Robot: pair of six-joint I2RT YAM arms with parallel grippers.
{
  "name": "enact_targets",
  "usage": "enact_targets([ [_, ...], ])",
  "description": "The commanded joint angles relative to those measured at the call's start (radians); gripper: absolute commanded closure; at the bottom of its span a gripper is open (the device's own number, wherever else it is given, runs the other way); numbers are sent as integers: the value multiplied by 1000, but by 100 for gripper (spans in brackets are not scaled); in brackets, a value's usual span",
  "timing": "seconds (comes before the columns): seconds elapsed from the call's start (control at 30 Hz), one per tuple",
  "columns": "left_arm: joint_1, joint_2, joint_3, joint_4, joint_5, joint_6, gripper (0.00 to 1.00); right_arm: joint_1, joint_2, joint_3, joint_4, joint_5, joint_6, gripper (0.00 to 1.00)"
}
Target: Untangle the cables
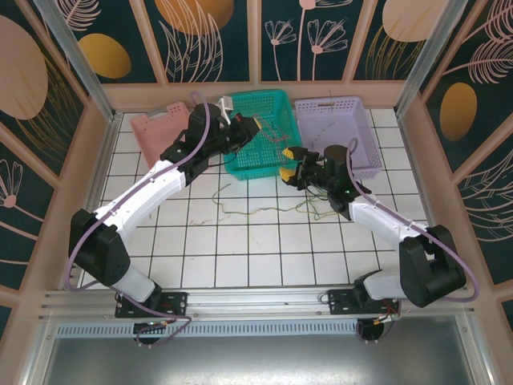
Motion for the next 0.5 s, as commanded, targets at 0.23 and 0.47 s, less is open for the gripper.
enact_targets([
  [0.23, 2, -46, -28, -19, -10, 103, 100, -38, -51, 150, -225, 137, -157, 100],
  [0.47, 2, -29, -94, -139, -11, 310, 100, -167, -65, 401, -558, 189, -406, 100],
])
